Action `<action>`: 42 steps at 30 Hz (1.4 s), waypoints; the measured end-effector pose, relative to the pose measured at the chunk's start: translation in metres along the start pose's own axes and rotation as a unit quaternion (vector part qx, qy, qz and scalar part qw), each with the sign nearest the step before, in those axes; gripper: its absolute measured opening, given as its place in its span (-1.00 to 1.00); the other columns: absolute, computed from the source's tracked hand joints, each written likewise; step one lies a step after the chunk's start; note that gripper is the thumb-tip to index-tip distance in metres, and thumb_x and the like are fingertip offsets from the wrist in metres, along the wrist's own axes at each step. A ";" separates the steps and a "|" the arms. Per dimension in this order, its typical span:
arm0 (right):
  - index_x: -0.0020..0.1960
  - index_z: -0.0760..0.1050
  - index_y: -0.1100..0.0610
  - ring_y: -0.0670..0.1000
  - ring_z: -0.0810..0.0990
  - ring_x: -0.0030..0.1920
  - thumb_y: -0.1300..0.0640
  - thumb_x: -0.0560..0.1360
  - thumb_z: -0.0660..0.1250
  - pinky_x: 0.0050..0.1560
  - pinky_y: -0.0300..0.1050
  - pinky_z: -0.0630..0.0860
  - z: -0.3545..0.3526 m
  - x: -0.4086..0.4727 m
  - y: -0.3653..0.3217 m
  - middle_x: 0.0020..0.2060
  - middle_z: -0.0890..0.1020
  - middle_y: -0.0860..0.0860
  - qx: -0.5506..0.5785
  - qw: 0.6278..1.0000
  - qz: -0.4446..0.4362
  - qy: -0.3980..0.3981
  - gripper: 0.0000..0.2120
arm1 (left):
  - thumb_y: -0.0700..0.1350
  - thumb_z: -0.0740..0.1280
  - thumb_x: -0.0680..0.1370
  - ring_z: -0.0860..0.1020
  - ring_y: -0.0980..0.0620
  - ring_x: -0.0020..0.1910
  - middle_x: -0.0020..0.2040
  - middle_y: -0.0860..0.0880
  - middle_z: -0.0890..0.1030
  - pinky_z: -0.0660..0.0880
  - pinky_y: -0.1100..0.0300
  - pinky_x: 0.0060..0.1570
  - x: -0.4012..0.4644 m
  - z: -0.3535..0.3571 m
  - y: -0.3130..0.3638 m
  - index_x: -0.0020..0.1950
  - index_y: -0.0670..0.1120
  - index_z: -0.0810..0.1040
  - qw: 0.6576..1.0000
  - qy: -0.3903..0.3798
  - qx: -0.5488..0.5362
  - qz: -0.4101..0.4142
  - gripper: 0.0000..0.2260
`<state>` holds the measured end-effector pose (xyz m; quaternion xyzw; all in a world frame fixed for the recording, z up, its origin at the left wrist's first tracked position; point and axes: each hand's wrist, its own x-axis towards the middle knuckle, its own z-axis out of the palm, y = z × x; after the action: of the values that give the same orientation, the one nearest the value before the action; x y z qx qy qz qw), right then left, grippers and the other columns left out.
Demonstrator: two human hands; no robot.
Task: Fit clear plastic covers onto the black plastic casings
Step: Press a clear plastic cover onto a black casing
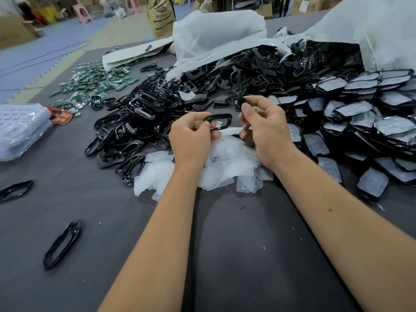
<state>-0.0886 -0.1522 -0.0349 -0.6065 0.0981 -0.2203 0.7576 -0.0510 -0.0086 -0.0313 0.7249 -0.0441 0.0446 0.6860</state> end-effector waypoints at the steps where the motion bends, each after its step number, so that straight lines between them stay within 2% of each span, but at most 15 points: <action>1: 0.03 0.68 -0.01 -0.05 0.48 -0.42 0.25 0.68 0.28 -0.44 -0.21 0.47 0.000 0.000 0.001 -0.28 0.61 -0.01 -0.024 1.000 -0.010 -0.005 -0.75 | -0.37 0.27 0.58 0.74 -0.06 -0.28 -0.19 -0.08 0.73 0.67 0.09 -0.13 0.000 0.000 0.000 0.02 -0.11 0.69 1.000 -0.002 -0.001 0.001 -0.75; 4: 0.11 0.69 0.02 -0.05 0.53 -0.41 0.28 0.65 0.32 -0.37 -0.16 0.54 0.000 -0.002 0.002 -0.25 0.65 0.00 -0.093 0.995 -0.043 -0.015 -0.77 | -0.38 0.25 0.57 0.74 -0.06 -0.27 -0.15 -0.06 0.69 0.68 0.03 -0.06 0.001 0.000 -0.001 0.05 -0.11 0.71 1.000 -0.003 0.005 0.013 -0.71; 7: 0.01 0.63 0.16 -0.07 0.59 -0.43 0.27 0.57 0.44 -0.42 -0.16 0.56 0.002 -0.006 0.002 -0.24 0.70 0.11 -0.150 0.985 -0.080 0.001 -0.95 | -0.40 0.24 0.55 0.74 -0.06 -0.28 -0.33 0.11 0.63 0.68 0.04 -0.07 0.002 0.000 -0.003 0.06 -0.11 0.72 1.000 -0.003 0.008 0.021 -0.68; 11: -0.08 0.66 0.17 -0.02 0.62 -0.44 0.25 0.53 0.48 -0.44 -0.13 0.58 0.005 -0.008 0.002 -0.29 0.70 0.07 -0.206 0.972 -0.115 0.008 -0.98 | -0.40 0.25 0.55 0.74 -0.05 -0.28 -0.40 0.15 0.59 0.66 0.11 -0.10 0.001 -0.001 -0.002 0.06 -0.09 0.72 1.000 -0.005 0.015 0.027 -0.68; 13: -0.06 0.68 0.19 -0.03 0.63 -0.45 0.26 0.53 0.49 -0.45 -0.15 0.58 0.007 -0.010 0.002 -0.29 0.70 0.05 -0.228 0.965 -0.128 0.008 -0.99 | -0.40 0.25 0.55 0.74 -0.05 -0.28 -0.41 0.15 0.58 0.67 0.08 -0.07 0.001 -0.001 -0.002 0.05 -0.10 0.72 0.999 -0.009 0.014 0.029 -0.69; 18: -0.06 0.68 0.20 -0.07 0.64 -0.49 0.25 0.53 0.49 -0.52 -0.24 0.52 0.010 -0.013 0.003 -0.29 0.70 0.04 -0.267 0.952 -0.148 0.026 -0.98 | -0.39 0.26 0.56 0.74 -0.07 -0.28 -0.37 0.13 0.61 0.69 0.00 -0.03 0.000 0.000 -0.001 0.03 -0.10 0.73 0.999 -0.019 0.016 0.034 -0.69; 23: -0.07 0.68 0.21 -0.05 0.64 -0.50 0.24 0.52 0.50 -0.52 -0.14 0.58 0.011 -0.013 0.003 -0.30 0.69 0.03 -0.278 0.948 -0.149 0.035 -0.97 | -0.40 0.29 0.56 0.74 -0.09 -0.28 -0.23 -0.02 0.68 0.70 0.02 -0.06 0.000 0.000 0.000 0.01 -0.13 0.72 0.999 -0.027 0.004 0.033 -0.74; 27: -0.08 0.66 0.21 -0.03 0.65 -0.49 0.23 0.52 0.51 -0.50 -0.06 0.61 0.010 -0.012 0.003 -0.32 0.69 0.03 -0.273 0.951 -0.143 0.028 -0.95 | -0.37 0.38 0.56 0.73 -0.08 -0.29 -0.31 0.05 0.66 0.69 0.09 -0.12 0.000 -0.002 -0.001 0.01 -0.15 0.70 0.999 -0.034 -0.003 0.042 -0.83; 32: -0.07 0.62 0.21 -0.04 0.65 -0.49 0.21 0.51 0.53 -0.53 -0.17 0.54 0.009 -0.013 0.003 -0.30 0.69 0.04 -0.273 0.951 -0.142 0.042 -0.90 | -0.35 0.46 0.53 0.72 -0.05 -0.30 -0.26 -0.04 0.71 0.69 0.07 -0.12 0.002 -0.004 -0.004 -0.06 -0.14 0.68 0.997 -0.067 -0.015 0.040 -0.88; 36: -0.06 0.60 0.21 -0.04 0.64 -0.48 0.21 0.52 0.52 -0.53 -0.19 0.53 0.009 -0.012 0.002 -0.29 0.67 0.06 -0.269 0.950 -0.151 0.038 -0.89 | -0.36 0.48 0.52 0.69 -0.01 -0.32 -0.27 -0.06 0.70 0.68 0.08 -0.09 0.006 -0.006 -0.007 0.01 -0.22 0.68 0.993 -0.093 -0.063 0.015 -0.89; 38: -0.06 0.60 0.20 -0.03 0.64 -0.44 0.21 0.53 0.51 -0.49 -0.15 0.56 0.008 -0.012 0.002 -0.29 0.66 0.04 -0.276 0.947 -0.158 0.037 -0.89 | -0.38 0.48 0.51 0.69 -0.02 -0.32 -0.25 -0.12 0.68 0.66 0.13 -0.10 0.007 -0.008 -0.007 0.06 -0.28 0.66 0.989 -0.110 -0.094 0.001 -0.86; 41: -0.07 0.60 0.16 -0.04 0.64 -0.33 0.17 0.50 0.53 -0.27 -0.06 0.63 0.007 -0.009 0.003 -0.29 0.66 -0.02 -0.309 0.934 -0.174 0.040 -0.87 | -0.42 0.47 0.50 0.70 -0.05 -0.28 -0.22 -0.18 0.67 0.63 0.23 -0.18 0.006 -0.009 -0.007 0.09 -0.34 0.63 0.986 -0.123 -0.112 -0.008 -0.82; 42: -0.08 0.58 0.15 -0.06 0.63 -0.30 0.15 0.48 0.55 -0.22 -0.10 0.62 0.007 -0.008 0.003 -0.28 0.66 -0.04 -0.320 0.930 -0.176 0.047 -0.84 | -0.43 0.46 0.50 0.71 -0.06 -0.28 -0.22 -0.19 0.67 0.62 0.25 -0.19 0.006 -0.009 -0.006 0.09 -0.34 0.63 0.986 -0.124 -0.114 -0.010 -0.82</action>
<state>-0.0923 -0.1424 -0.0368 -0.8133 0.0903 -0.3352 0.4668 -0.0445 0.0006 -0.0361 0.6426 -0.1263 -0.0577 0.7535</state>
